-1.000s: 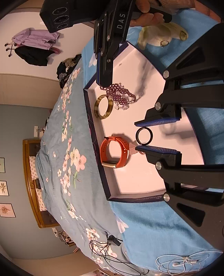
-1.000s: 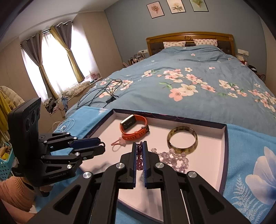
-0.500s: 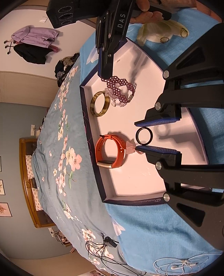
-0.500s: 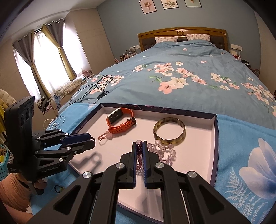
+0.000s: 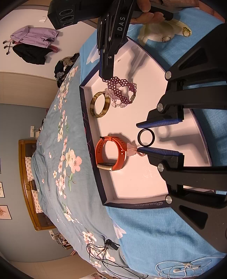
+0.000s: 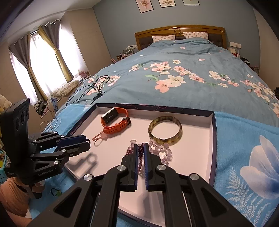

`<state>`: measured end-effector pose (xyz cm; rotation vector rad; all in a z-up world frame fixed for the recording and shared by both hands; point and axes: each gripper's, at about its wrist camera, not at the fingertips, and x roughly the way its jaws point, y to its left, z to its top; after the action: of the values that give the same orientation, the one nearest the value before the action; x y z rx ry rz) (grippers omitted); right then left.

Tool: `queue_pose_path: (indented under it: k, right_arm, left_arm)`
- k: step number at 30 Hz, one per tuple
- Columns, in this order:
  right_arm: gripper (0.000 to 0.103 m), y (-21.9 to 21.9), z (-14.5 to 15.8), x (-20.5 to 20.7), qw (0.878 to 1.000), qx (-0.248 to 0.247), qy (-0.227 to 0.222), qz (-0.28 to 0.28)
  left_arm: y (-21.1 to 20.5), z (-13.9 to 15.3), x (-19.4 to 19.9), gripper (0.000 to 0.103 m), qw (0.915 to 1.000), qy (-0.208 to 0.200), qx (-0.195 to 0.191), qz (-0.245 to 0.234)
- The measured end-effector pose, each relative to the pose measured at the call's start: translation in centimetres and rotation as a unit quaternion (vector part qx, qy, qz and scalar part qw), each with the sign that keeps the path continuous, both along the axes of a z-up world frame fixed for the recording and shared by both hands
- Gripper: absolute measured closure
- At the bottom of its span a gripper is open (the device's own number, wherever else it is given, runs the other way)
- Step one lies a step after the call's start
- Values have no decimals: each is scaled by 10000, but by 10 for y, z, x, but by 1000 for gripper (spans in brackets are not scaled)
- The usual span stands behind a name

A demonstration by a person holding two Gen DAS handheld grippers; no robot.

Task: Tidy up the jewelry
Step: 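Carry the purple bracelet with the right gripper into the box while the left gripper carries the hair tie, then open both grippers to release the purple bracelet and black hair tie in the box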

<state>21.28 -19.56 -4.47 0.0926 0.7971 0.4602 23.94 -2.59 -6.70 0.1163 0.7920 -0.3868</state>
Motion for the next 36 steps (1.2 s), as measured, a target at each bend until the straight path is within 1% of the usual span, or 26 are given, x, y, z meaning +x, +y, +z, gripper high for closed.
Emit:
queue_pose_path:
  k: [14, 23, 26, 28, 29, 30, 32, 36]
  right_arm:
    - [97, -7, -9, 5, 9997, -9, 151, -216]
    - [93, -11, -11, 4, 9992, -59, 192, -340]
    - [92, -11, -9, 2, 9993, -82, 162, -338]
    - [92, -11, -8, 0, 9993, -102, 137, -340]
    - [90, -11, -7, -2, 9993, -96, 125, -332]
    - [86, -12, -5, -3, 9994, -89, 112, -325]
    - [83, -13, -4, -6, 9994, -99, 83, -321]
    - [83, -14, 0, -13, 9996, -92, 40, -279]
  left_arm:
    - [-5, -7, 4, 81, 9999, 78, 111, -10]
    - [-5, -10, 7, 80, 9997, 215, -9, -74]
    - [-2, -4, 3, 80, 9999, 137, -60, -59]
    - [0, 1, 1, 76, 9999, 69, -93, -51]
    - [1, 4, -1, 75, 9999, 18, -100, -36]
    - [2, 7, -3, 73, 9999, -24, -106, -30]
    - [4, 14, -8, 72, 9999, -112, -119, -23]
    - [7, 24, -20, 71, 9995, -273, -133, -2]
